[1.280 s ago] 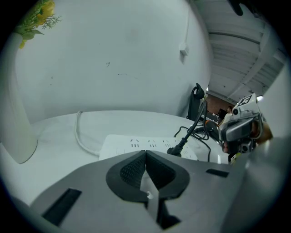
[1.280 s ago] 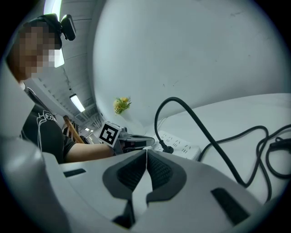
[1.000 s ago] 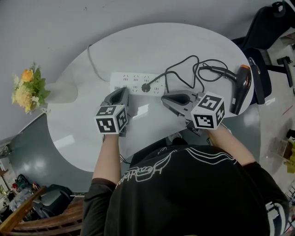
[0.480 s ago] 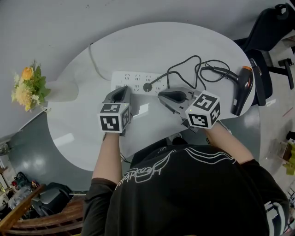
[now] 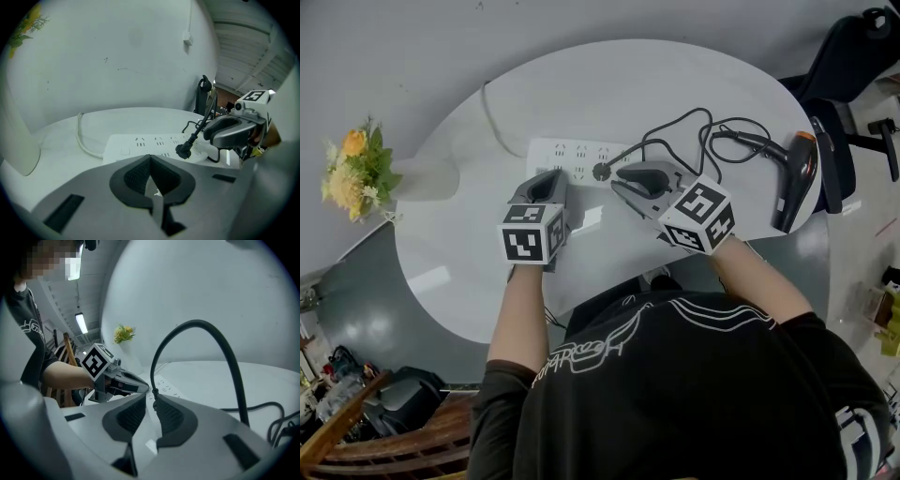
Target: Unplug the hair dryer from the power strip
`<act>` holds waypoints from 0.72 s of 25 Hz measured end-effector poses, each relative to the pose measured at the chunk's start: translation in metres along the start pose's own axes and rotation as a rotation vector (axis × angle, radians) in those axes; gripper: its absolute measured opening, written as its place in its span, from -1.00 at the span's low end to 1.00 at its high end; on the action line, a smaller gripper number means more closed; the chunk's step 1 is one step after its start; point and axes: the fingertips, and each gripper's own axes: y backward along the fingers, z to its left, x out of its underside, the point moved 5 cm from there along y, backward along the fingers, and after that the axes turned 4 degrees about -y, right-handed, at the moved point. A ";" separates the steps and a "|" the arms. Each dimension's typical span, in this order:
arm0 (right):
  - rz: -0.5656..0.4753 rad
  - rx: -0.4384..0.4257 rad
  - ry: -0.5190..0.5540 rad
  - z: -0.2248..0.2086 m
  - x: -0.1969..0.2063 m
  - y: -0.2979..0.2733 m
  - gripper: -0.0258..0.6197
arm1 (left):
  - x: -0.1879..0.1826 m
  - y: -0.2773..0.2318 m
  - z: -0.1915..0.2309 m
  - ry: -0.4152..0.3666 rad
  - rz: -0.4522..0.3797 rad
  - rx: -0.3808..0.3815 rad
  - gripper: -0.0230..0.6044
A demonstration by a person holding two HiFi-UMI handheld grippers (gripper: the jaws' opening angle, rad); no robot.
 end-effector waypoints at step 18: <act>0.047 0.077 0.199 -0.004 -0.007 -0.035 -0.81 | 0.001 -0.001 -0.003 -0.103 0.016 -0.041 -0.92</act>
